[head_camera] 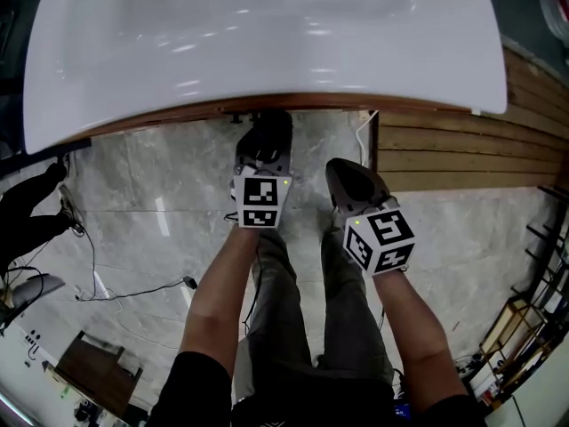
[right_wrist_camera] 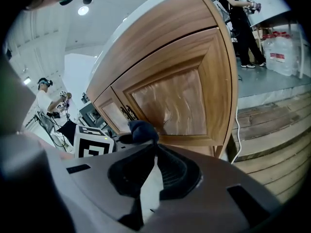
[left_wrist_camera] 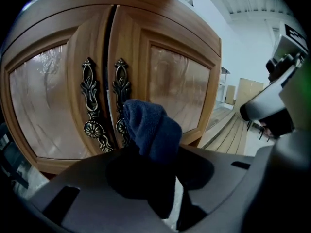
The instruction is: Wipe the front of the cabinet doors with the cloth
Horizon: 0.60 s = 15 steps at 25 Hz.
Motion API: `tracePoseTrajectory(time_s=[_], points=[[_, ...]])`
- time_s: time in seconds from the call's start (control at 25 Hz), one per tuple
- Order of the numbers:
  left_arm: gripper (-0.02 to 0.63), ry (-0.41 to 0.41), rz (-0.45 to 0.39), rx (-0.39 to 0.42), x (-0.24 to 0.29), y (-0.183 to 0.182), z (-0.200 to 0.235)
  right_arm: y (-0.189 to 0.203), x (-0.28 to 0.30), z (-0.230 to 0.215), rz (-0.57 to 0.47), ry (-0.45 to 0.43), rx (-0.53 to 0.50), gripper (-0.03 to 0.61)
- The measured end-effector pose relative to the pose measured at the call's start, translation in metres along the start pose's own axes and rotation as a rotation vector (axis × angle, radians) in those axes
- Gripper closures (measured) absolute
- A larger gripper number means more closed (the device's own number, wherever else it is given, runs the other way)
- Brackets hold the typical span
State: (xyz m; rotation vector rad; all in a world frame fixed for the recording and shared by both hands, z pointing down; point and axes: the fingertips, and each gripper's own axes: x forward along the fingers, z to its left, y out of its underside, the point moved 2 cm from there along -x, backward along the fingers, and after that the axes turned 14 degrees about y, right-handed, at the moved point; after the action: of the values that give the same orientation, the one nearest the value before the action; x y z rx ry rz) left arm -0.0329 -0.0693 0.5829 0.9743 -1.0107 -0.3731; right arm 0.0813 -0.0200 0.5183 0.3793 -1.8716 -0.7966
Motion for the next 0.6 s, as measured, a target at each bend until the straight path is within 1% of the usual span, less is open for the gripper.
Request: tracePoseTrajectory(time_s=[0.08,0.2,0.36,0.6], points=[[0.482,-0.006,-0.003,-0.008,0.006,-0.001,0.003,0.001,0.001,-0.003,0.003,0.003,0.005,0.535],[0.480,0.012,0.000,-0.001,0.015,0.000,0.000,0.003,0.000,-0.009,0.005,0.009,0.014,0.535],[0.480,0.040,-0.009,-0.008,0.027,-0.002,-0.013,0.006,-0.003,-0.025,0.009,0.024,0.025,0.535],[0.480,0.093,-0.031,-0.003,0.049,-0.018,-0.045,0.005,-0.010,-0.047,0.001,0.047,0.055,0.535]])
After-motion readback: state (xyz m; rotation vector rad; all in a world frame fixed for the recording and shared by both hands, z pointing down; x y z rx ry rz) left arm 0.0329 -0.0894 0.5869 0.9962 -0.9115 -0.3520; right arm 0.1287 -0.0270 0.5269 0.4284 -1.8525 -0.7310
